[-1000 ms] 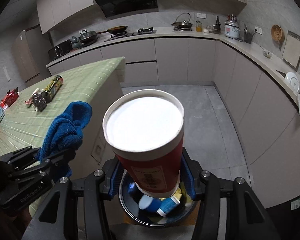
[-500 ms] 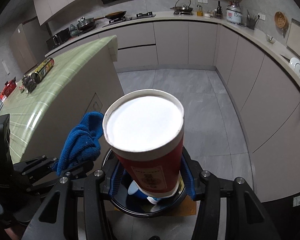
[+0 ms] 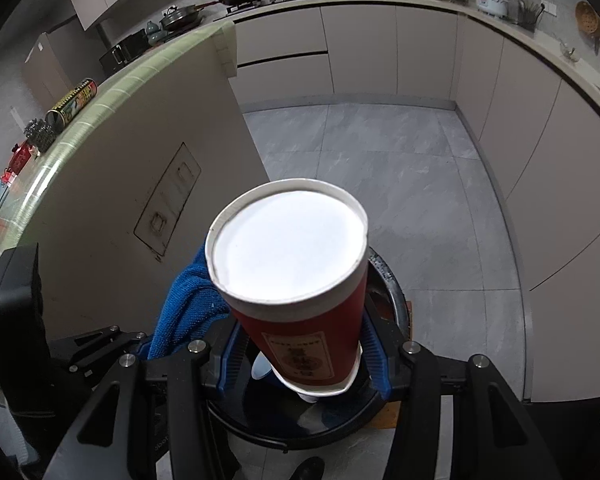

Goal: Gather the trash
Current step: 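Open both tools to drop the blue cloth and red cup into the bin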

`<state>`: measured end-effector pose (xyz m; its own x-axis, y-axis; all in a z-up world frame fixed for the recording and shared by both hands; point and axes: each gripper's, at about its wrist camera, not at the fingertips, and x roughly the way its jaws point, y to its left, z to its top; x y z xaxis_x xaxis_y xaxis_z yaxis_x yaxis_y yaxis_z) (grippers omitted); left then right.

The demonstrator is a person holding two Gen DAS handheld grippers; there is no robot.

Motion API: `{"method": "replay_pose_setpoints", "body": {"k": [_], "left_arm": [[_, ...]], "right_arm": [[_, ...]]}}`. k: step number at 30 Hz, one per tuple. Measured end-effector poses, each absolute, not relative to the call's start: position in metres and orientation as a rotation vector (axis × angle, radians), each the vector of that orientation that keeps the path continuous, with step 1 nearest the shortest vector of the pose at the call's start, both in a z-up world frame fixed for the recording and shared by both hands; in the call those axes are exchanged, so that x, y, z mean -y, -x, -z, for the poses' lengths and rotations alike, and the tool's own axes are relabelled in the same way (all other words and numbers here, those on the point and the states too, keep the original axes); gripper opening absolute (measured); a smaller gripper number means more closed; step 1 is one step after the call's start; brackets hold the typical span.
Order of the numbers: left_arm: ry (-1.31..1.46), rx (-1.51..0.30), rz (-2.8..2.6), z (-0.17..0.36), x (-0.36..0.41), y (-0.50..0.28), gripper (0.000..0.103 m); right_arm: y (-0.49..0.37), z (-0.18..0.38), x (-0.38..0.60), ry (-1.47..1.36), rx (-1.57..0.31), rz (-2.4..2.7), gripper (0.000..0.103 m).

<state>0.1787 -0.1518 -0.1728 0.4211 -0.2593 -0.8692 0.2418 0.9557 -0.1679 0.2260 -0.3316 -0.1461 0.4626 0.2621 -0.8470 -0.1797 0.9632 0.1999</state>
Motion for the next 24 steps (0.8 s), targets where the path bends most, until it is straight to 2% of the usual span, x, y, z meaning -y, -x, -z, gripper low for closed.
{"method": "replay_pose_setpoints", "body": {"k": [1, 3, 4, 5, 7, 14, 24], "left_arm": [[0.02, -1.091, 0.31, 0.174, 0.152, -0.18, 0.027], [0.041, -1.075, 0.313, 0.178, 0.153, -0.181, 0.043], [0.023, -1.071, 0.275, 0.179, 0.153, -0.181, 0.08], [0.004, -1.052, 0.237, 0.178, 0.151, -0.178, 0.1], [0.009, -1.013, 0.223, 0.17, 0.146, -0.172, 0.101], [0.021, -1.024, 0.217, 0.163, 0.142, -0.173, 0.101], [0.027, -0.935, 0.188, 0.116, 0.135, -0.173, 0.101]], "right_arm": [[-0.228, 0.148, 0.331, -0.087, -1.059, -0.277, 0.054], [-0.234, 0.156, 0.328, -0.099, -1.071, -0.317, 0.059], [-0.236, 0.159, 0.327, -0.101, -1.074, -0.339, 0.068], [-0.24, 0.162, 0.329, -0.089, -1.079, -0.318, 0.084], [-0.245, 0.161, 0.341, -0.119, -1.066, -0.243, 0.101], [-0.247, 0.143, 0.371, -0.165, -1.029, -0.175, 0.101], [-0.238, 0.106, 0.381, -0.134, -0.969, -0.131, 0.101]]}}
